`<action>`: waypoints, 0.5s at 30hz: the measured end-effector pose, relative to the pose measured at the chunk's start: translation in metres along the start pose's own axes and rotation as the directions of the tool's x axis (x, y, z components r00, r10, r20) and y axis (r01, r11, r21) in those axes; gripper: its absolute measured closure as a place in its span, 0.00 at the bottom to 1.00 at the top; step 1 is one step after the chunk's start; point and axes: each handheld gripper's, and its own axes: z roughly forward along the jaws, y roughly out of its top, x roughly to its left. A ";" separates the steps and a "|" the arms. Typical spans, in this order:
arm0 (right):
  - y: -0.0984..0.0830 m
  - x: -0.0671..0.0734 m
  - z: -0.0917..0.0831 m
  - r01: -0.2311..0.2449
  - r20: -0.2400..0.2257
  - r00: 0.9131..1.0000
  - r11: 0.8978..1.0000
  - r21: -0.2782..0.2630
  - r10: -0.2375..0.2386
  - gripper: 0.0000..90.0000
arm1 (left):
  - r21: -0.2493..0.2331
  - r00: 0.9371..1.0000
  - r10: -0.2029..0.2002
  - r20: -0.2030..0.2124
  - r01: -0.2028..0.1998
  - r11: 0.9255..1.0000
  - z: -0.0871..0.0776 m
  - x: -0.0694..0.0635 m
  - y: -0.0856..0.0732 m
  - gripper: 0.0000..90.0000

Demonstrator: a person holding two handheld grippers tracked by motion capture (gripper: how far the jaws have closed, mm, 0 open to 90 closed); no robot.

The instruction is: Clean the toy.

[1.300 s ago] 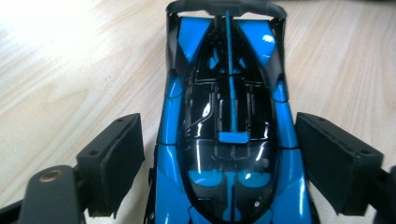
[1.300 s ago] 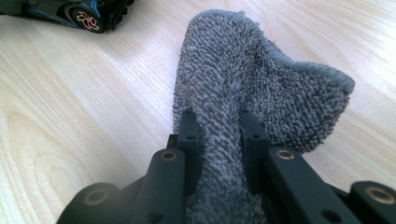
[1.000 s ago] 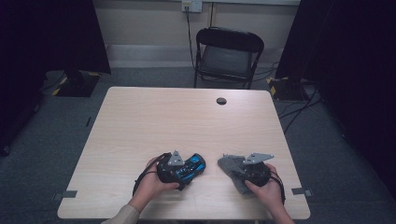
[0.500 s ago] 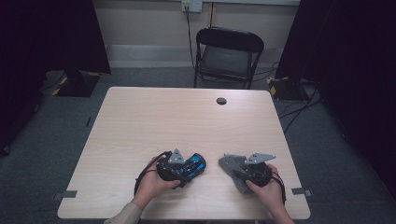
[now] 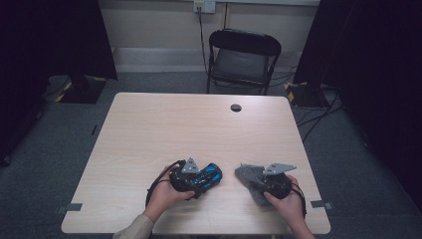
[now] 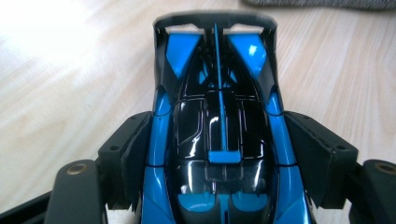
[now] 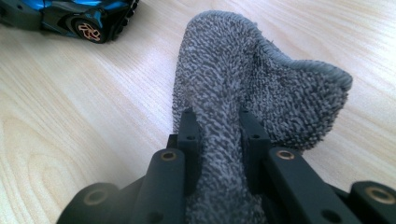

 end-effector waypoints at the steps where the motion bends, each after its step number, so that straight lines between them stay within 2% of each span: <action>1: 0.000 0.000 0.000 -0.001 -0.001 1.000 1.000 0.000 0.001 0.84 | -0.006 1.000 -0.007 0.003 0.007 1.000 0.000 0.001 -0.001 0.30; 3: 0.000 0.000 0.000 -0.003 -0.002 1.000 1.000 0.001 0.003 0.84 | 0.001 1.000 -0.029 0.008 0.029 1.000 -0.001 0.001 0.000 0.30; 6: 0.000 0.000 0.000 -0.002 -0.003 1.000 1.000 0.001 0.002 0.84 | 0.020 1.000 0.001 0.004 -0.001 1.000 0.000 0.001 0.001 0.29; 9: -0.001 0.000 0.000 -0.003 -0.004 1.000 1.000 -0.001 0.003 0.84 | 0.043 1.000 -0.010 0.001 0.010 0.999 0.003 0.001 0.002 0.29; 15: -0.002 0.000 0.001 -0.006 -0.007 1.000 1.000 -0.005 0.006 0.84 | 0.073 1.000 -0.003 -0.017 0.004 0.997 0.005 -0.001 0.007 0.27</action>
